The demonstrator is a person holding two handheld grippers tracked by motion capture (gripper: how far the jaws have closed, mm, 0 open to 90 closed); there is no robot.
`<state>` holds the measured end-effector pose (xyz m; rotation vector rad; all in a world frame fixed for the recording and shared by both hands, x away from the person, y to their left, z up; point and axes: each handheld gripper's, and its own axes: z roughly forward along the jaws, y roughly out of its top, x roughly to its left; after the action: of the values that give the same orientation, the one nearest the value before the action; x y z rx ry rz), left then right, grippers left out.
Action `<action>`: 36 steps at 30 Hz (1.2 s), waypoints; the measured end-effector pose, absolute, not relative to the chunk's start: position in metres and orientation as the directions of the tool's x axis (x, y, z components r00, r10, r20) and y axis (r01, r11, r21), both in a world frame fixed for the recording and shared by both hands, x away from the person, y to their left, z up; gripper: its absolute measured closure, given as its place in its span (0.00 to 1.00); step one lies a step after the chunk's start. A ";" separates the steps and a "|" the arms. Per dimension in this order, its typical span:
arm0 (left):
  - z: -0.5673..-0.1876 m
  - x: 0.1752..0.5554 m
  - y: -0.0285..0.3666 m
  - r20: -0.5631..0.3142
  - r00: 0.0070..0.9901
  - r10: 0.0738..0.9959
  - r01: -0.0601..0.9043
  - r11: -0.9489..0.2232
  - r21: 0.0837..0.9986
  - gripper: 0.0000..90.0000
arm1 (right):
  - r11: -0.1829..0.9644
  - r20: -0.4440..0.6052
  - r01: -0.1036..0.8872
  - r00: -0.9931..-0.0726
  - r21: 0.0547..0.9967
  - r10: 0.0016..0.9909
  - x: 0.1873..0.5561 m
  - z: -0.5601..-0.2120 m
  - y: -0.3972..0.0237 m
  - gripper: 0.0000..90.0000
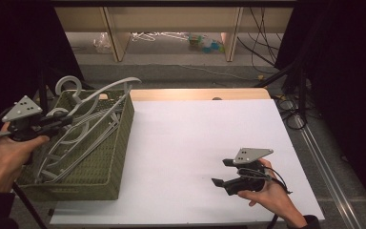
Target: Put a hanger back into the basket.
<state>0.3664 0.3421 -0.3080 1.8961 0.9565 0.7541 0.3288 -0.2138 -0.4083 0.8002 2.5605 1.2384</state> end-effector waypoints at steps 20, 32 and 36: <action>-0.338 0.377 0.386 0.132 0.485 0.865 0.394 -0.351 0.849 0.88 | 0.509 0.071 0.397 -0.835 0.763 0.545 0.329 -0.410 -0.214 0.27; -0.360 0.384 0.387 0.106 0.494 0.863 0.445 -0.355 0.822 0.88 | 0.517 0.069 0.398 -0.836 0.758 0.544 0.330 -0.412 -0.214 0.27; -0.369 0.385 0.394 0.055 0.494 0.868 0.471 -0.320 0.822 0.88 | 0.515 0.069 0.398 -0.836 0.759 0.545 0.330 -0.412 -0.214 0.27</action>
<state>0.3851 0.3938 -0.3695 1.9610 1.1031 0.6470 0.3302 -0.2139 -0.4116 0.8100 2.5759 1.2199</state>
